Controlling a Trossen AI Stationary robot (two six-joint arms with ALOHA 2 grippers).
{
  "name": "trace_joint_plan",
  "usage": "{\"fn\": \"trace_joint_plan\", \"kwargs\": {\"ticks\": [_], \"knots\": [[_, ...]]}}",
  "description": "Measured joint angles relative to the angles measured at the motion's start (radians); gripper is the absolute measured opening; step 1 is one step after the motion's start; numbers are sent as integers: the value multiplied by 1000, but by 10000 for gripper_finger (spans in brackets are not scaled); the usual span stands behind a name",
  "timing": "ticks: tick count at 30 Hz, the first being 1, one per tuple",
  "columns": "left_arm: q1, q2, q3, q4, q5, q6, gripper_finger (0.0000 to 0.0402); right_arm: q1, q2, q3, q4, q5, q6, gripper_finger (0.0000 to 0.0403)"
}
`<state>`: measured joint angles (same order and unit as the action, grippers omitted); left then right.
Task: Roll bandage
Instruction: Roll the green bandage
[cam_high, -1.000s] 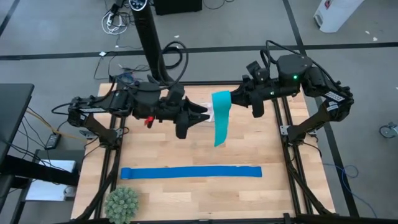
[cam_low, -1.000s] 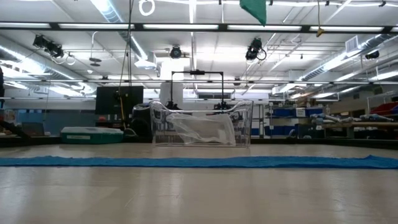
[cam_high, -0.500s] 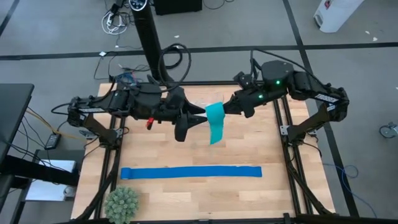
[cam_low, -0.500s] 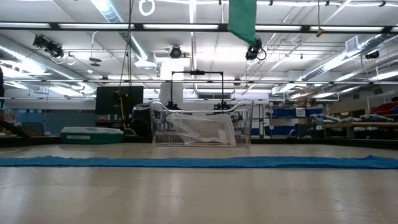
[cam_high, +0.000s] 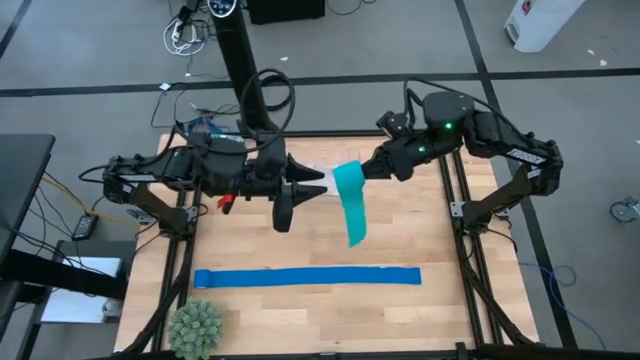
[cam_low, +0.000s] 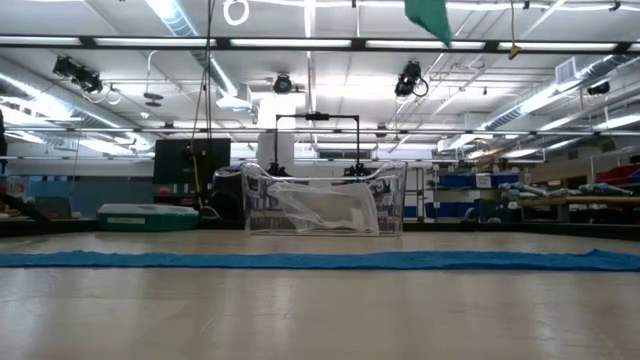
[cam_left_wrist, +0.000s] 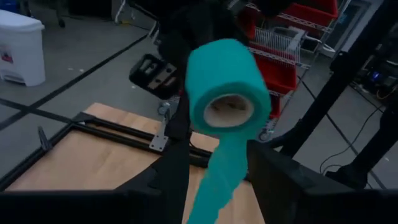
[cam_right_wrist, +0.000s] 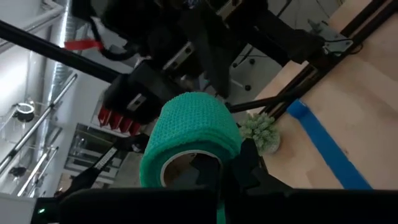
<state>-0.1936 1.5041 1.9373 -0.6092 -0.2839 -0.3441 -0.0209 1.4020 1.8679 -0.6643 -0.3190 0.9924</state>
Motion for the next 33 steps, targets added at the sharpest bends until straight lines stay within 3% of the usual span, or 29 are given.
{"fn": "trace_joint_plan", "kwargs": {"ticks": [21,24,28,33], "knots": [[2,1,0,40,-28,27,161,1,71,0,127,-52,26,0],[2,1,0,61,-27,27,126,6,71,0,129,-52,19,4],[2,2,0,91,-14,23,25,13,69,1,136,-34,2,21],[12,2,0,99,17,-89,17,4,57,1,129,-53,-37,61]]}}
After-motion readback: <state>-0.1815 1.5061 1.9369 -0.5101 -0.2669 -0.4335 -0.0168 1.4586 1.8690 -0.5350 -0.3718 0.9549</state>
